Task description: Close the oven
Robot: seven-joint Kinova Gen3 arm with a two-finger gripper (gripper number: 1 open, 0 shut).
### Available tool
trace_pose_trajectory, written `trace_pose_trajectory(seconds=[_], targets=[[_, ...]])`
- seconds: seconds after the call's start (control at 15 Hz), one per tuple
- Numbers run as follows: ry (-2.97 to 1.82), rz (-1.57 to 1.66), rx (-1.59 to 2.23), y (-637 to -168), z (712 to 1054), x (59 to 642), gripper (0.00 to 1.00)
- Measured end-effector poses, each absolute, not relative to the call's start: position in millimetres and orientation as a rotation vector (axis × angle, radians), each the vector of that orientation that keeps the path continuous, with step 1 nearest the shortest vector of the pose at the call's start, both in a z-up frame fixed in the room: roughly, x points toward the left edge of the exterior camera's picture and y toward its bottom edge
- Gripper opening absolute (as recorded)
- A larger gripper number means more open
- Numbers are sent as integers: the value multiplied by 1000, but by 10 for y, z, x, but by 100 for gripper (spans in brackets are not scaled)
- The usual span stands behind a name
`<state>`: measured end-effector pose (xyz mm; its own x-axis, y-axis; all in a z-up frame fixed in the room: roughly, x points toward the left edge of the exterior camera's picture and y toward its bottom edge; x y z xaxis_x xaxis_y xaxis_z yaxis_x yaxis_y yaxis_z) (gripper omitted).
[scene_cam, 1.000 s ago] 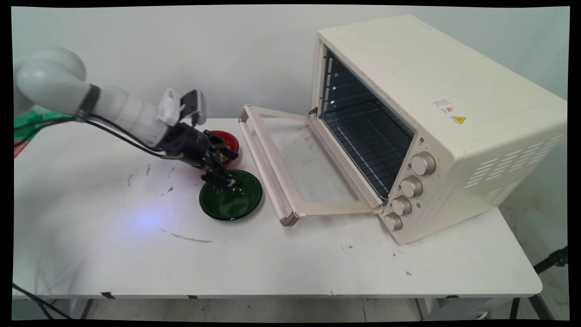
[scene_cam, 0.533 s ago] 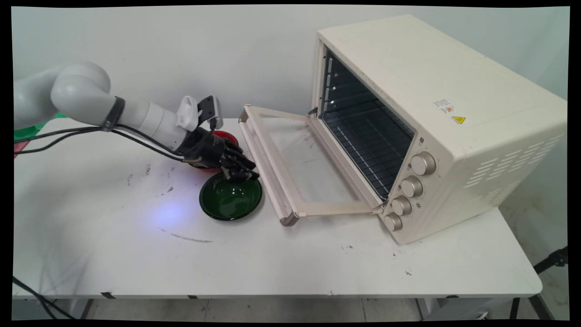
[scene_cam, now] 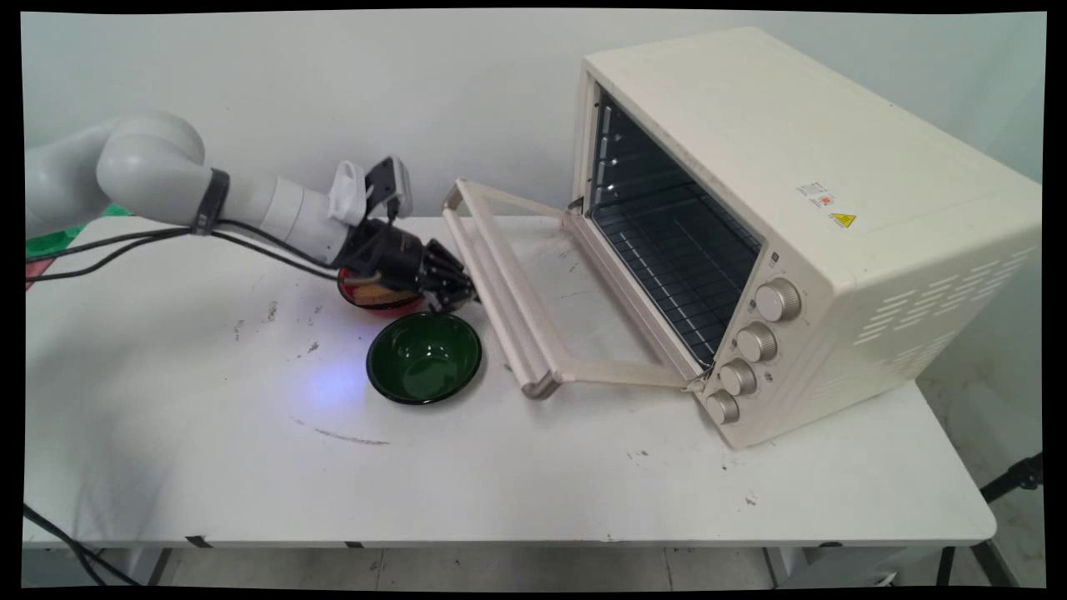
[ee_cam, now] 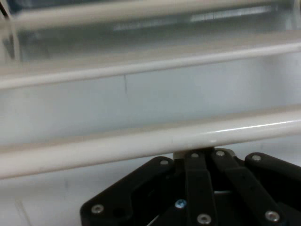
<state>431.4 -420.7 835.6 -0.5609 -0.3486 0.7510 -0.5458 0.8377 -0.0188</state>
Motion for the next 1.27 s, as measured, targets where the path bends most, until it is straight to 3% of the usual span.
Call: trace_pose_trajectory(seconds=[0.53,1.2,1.27], targets=[[-2019,329,543,-4254,8942,4300,0],[-2070,314,498,-4050,9282,4543,0],[-2076,315,494,-4025,9303,4563,100]])
